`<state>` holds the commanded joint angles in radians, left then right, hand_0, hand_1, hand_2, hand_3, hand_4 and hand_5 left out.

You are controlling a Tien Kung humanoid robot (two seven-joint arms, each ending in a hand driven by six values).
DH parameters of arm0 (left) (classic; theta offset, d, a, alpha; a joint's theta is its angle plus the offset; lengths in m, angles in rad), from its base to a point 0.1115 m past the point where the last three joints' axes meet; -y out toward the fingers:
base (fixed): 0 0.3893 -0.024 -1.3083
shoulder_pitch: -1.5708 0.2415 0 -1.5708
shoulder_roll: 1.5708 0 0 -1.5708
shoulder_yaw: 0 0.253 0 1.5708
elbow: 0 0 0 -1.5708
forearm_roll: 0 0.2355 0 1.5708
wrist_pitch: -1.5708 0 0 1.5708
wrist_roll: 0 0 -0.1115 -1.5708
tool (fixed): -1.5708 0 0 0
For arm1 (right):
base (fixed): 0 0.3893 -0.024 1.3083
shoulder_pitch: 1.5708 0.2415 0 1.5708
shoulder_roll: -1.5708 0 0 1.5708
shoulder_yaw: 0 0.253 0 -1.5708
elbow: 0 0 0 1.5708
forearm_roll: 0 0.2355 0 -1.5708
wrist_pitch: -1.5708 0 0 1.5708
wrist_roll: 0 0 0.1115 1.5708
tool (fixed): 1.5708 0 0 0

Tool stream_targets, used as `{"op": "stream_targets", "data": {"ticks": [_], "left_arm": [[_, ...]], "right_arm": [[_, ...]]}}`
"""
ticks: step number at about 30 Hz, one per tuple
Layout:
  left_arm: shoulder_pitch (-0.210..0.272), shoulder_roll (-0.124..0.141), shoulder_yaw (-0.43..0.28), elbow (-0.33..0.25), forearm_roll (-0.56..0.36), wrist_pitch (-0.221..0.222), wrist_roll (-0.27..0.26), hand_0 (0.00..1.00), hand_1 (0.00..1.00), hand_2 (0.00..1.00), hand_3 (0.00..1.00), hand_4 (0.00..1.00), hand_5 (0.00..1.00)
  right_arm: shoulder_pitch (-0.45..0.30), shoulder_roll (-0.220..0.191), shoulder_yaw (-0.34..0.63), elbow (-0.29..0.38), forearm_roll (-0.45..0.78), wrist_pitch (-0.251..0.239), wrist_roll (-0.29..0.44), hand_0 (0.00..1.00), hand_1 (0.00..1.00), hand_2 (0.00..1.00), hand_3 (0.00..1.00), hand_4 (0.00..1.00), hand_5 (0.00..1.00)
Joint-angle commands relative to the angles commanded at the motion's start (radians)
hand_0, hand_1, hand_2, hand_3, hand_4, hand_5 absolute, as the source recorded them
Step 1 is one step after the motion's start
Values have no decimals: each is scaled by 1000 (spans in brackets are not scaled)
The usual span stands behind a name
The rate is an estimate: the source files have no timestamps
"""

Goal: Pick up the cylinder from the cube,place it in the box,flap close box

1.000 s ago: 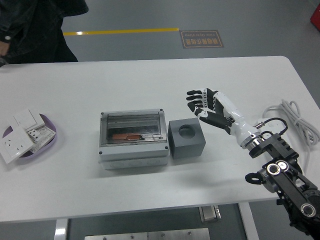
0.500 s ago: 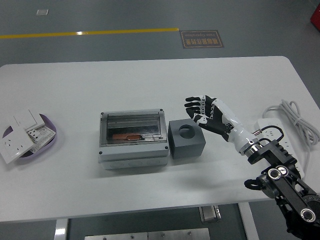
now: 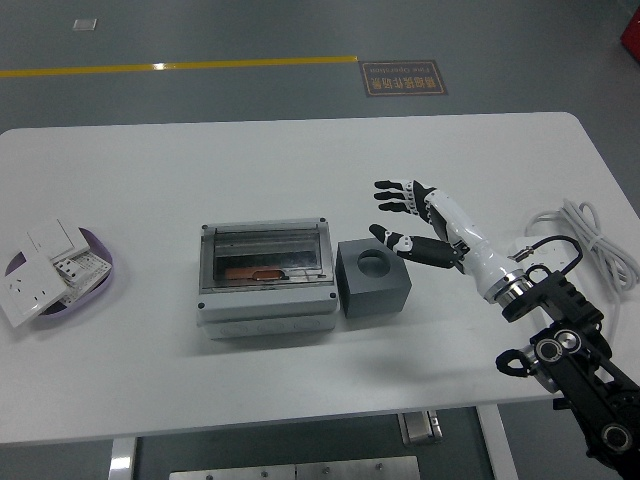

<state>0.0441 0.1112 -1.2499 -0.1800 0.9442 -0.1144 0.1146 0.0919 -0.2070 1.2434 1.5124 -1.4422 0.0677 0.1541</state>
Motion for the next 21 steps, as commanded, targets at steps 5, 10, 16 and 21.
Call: {"op": "stream_targets", "data": {"ticks": [5,10,16,21], "left_arm": [[-7,3,-2,0,1,1,0,638,673,676,712,767,317],[-12,4,-4,0,2,2,-1,637,672,676,712,768,319],[-13,7,-3,0,-5,5,-2,638,673,676,711,768,320],[-14,7,-14,0,-2,5,-2,637,673,676,711,767,319]], "right_arm": [[-14,5,20,-11,93,-21,37,834,774,791,816,746,238],[-27,10,49,-14,134,-29,52,810,752,770,785,771,228],[-31,16,80,-8,158,-31,72,808,746,756,772,779,236],[-30,18,81,-8,173,-29,77,800,739,749,757,779,237]]}}
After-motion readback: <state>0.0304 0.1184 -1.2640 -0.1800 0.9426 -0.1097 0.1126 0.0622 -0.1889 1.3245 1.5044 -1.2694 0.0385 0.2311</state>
